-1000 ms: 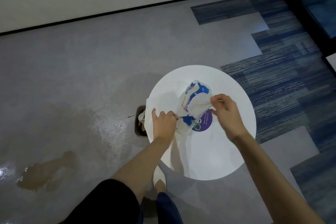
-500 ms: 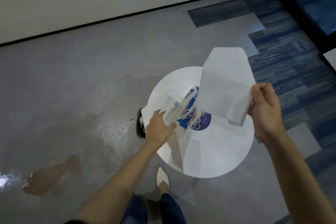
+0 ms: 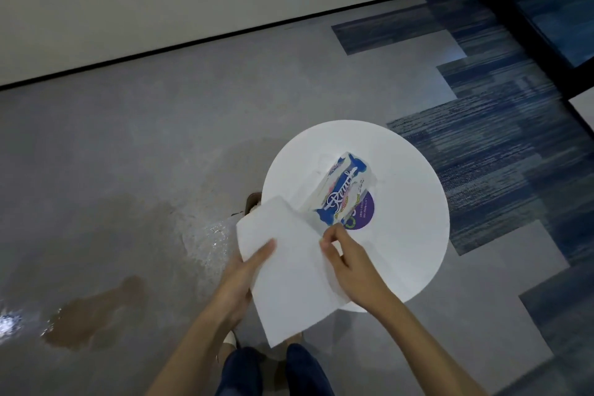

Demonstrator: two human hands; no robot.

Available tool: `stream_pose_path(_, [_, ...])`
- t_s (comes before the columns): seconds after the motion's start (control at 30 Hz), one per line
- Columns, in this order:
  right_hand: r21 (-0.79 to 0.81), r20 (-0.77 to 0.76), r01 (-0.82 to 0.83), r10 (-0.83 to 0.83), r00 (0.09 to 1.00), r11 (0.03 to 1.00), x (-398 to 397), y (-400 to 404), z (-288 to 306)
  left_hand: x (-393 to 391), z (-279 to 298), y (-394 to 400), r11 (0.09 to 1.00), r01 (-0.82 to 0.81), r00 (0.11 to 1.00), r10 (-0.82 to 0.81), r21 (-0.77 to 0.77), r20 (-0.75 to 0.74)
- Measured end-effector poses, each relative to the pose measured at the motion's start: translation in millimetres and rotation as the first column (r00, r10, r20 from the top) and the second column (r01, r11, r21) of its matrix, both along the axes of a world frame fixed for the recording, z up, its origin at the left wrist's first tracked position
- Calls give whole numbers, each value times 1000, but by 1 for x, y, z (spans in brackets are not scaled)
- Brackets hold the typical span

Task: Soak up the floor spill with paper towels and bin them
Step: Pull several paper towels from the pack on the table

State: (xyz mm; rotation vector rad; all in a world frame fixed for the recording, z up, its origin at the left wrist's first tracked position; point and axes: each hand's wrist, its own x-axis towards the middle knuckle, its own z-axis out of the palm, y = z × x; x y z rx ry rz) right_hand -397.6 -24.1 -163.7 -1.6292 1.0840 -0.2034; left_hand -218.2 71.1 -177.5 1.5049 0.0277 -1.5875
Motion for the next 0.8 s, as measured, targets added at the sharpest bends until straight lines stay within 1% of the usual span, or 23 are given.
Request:
stream_pose_path(0.07, [-1,-69,-22,21,997,1000,2,3,-13,-2,-2,11,999,-26,994,23,26,109])
stream_pose_path(0.1, [-57,-105,-13,6,994,998,1,2,-20,-4,-2,14,998,-48,985,39,47,167])
stream_pose_path(0.13, [-183,-145,1,-28,989,983,0,-3,-26,-4,-3,16,995,-70,973,52,74,224])
stream_pose_path(0.17, [-354,-171,7,-72,983,935,-1,-13,-33,-5,-4,18,990,-95,961,64,100,270])
stream_pose_path(0.2, [-524,-179,-2,-108,978,851,-2,-26,-39,-6,-4,18,986,-118,951,79,116,299])
stream_pose_path(0.23, [-648,-190,-36,-116,975,761,-3,-40,-44,-6,-5,19,983,-138,945,94,120,313])
stream_pose_path(0.27, [-714,-227,-93,-103,968,694,-2,-55,-48,-5,-6,19,982,-149,941,104,119,321])
stream_pose_path(0.3, [-738,-293,-168,-85,952,654,-2,-68,-54,-5,-8,19,981,-151,940,103,124,325])
stream_pose_path(0.37, [-725,-453,-339,-45,891,599,1,-88,-67,-3,-10,20,981,-139,938,88,132,334])
stream_pose_path(0.43, [-640,-603,-492,12,798,590,6,-99,-83,-2,-13,21,984,-123,935,70,132,348])
stream_pose_path(0.47, [-575,-664,-555,54,746,601,8,-102,-89,-1,-15,21,984,-122,929,67,129,363])
stream_pose_path(0.57, [-410,-783,-658,126,609,632,14,-108,-107,0,-20,24,986,-125,907,68,111,415])
stream_pose_path(0.63, [-348,-831,-717,155,534,604,16,-106,-119,1,-24,25,988,-110,905,53,112,421])
stream_pose_path(0.7, [-297,-847,-743,192,495,600,14,-104,-134,2,-27,24,989,-97,910,41,115,414])
stream_pose_path(0.73, [-302,-846,-739,187,499,603,12,-102,-141,3,-29,23,989,-93,913,38,118,406])
stream_pose_path(0.8, [-369,-820,-692,132,556,621,10,-97,-152,4,-30,23,989,-89,915,33,120,402])
